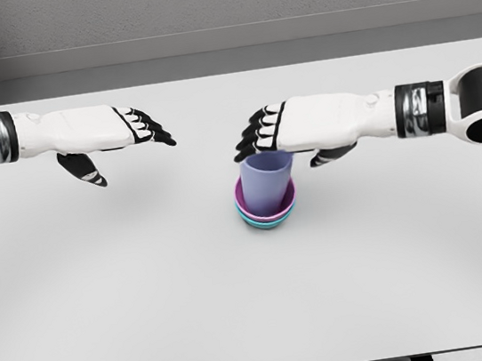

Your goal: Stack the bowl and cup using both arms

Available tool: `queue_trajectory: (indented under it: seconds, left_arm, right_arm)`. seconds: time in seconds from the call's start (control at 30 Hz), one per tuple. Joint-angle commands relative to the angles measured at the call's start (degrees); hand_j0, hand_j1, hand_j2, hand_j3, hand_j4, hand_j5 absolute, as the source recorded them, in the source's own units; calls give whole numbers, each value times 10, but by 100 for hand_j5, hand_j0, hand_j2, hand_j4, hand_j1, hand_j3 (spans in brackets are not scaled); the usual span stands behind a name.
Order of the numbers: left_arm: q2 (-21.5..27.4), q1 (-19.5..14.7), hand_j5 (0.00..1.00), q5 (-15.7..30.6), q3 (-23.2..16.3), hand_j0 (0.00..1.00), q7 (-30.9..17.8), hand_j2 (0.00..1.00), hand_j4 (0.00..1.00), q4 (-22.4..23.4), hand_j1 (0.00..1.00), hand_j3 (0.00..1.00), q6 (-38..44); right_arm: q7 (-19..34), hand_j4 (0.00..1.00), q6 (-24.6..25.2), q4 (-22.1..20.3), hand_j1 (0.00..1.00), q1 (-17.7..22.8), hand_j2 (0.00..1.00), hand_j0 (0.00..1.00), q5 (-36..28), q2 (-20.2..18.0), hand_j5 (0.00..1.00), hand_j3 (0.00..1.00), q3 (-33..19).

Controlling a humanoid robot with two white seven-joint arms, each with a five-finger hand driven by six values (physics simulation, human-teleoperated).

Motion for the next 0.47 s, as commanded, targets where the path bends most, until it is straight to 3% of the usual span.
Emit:
queue_trajectory:
  seconds: [0.0, 0.13, 0.27, 0.43]
  left_arm:
    - [0, 0, 100, 3, 0, 100, 0, 100, 100, 1, 100, 100, 1]
    - [0, 16, 100, 7, 0, 100, 1, 100, 100, 33, 100, 100, 1]
    - [1, 17, 100, 6, 0, 100, -2, 100, 100, 34, 100, 100, 1]
    - [1, 16, 100, 6, 1, 100, -2, 100, 100, 44, 100, 100, 1]
  right_arm:
    - [0, 100, 2, 17, 100, 0, 100, 100, -2, 0, 100, 100, -9]
    - [0, 100, 2, 54, 100, 14, 100, 100, -3, -21, 100, 100, -85]
    - [0, 100, 2, 168, 100, 18, 100, 100, 1, -28, 100, 100, -116]
    - [0, 100, 2, 194, 100, 25, 100, 100, 12, -28, 100, 100, -118]
